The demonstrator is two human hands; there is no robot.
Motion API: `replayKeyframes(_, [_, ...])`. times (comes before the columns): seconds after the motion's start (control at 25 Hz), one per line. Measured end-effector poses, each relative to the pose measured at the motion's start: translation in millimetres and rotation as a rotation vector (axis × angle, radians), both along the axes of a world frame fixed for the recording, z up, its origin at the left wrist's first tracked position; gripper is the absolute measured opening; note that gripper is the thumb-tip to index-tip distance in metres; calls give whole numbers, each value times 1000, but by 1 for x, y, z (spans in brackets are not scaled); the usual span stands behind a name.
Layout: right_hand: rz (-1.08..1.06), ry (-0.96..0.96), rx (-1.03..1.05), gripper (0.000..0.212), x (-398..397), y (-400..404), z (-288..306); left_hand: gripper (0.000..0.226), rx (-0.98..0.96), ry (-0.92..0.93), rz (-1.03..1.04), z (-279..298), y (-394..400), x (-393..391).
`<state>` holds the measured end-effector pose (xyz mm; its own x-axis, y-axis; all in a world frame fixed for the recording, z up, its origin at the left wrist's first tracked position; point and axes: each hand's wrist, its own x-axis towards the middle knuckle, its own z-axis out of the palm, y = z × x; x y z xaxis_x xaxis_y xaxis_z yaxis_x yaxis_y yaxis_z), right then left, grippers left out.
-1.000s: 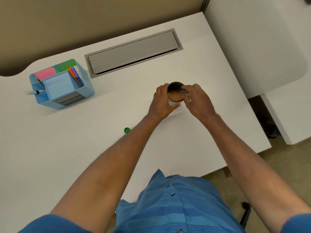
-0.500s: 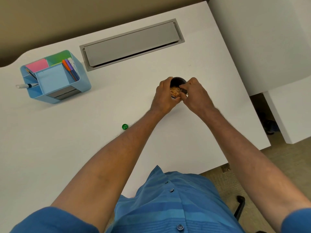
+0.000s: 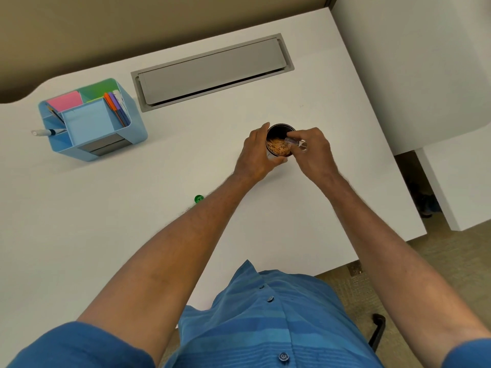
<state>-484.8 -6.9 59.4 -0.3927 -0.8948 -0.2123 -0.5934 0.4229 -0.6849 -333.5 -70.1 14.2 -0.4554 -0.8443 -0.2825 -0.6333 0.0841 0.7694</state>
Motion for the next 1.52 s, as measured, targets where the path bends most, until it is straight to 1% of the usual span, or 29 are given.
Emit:
replayKeyframes(0.08, [-181,-213,-45,27,2,4,3,102,1,-76,-13,-4,-1,23])
replayKeyframes(0.12, [-247,-339,-63,24,4,8,4,96,-2,-111,-16,-8,0,39])
replayKeyframes(0.2, [-350,-620,-120,21,6,18,6,75,-13,-184,-31,-15,3,73])
replayKeyframes(0.28, [-428,-882,-180,23,11,28,6,56,-30,-289,-56,-20,8,108])
replayKeyframes(0.36, [-470,-1045,-201,24,17,35,5,49,-15,-402,-46,-22,17,135])
replayKeyframes(0.44, [-496,-1125,-190,24,26,40,2,50,25,-485,-32,-22,30,154])
replayKeyframes(0.52, [-502,-1154,-173,24,35,45,-2,51,64,-514,-34,-24,41,165])
replayKeyframes(0.6, [-490,-1157,-154,24,44,49,-4,45,73,-500,-10,-28,50,172])
replayKeyframes(0.72, [-463,-1147,-130,25,53,53,-6,24,38,-440,51,-32,59,178])
replayKeyframes(0.8, [-454,-1146,-116,26,58,55,-5,21,38,-407,91,-33,61,182])
replayKeyframes(0.88, [-432,-1154,-111,24,67,59,-2,24,68,-376,173,-32,61,187])
replayKeyframes(0.92, [-415,-1147,-106,22,72,60,0,27,108,-331,236,-30,60,187])
replayKeyframes(0.96, [-399,-1132,-96,22,76,60,1,31,192,-230,331,-28,57,185])
replayKeyframes(1.0, [-371,-1111,-82,22,84,62,2,32,323,-52,463,-24,56,186])
replayKeyframes(1.08, [-321,-1043,-48,21,97,66,1,25,637,426,723,-12,55,183])
replayKeyframes(1.12, [-304,-1004,-32,20,102,67,1,19,746,612,820,-5,55,181])
replayKeyframes(1.16, [-281,-964,-19,20,110,68,1,15,800,713,881,0,55,179])
replayKeyframes(1.28, [-181,-832,6,19,133,70,2,14,856,847,904,17,60,175])
replayKeyframes(1.4, [-57,-682,11,21,161,73,4,19,852,906,861,30,70,180])
replayKeyframes(1.52, [27,-588,-16,23,183,76,6,18,824,945,851,40,79,186])
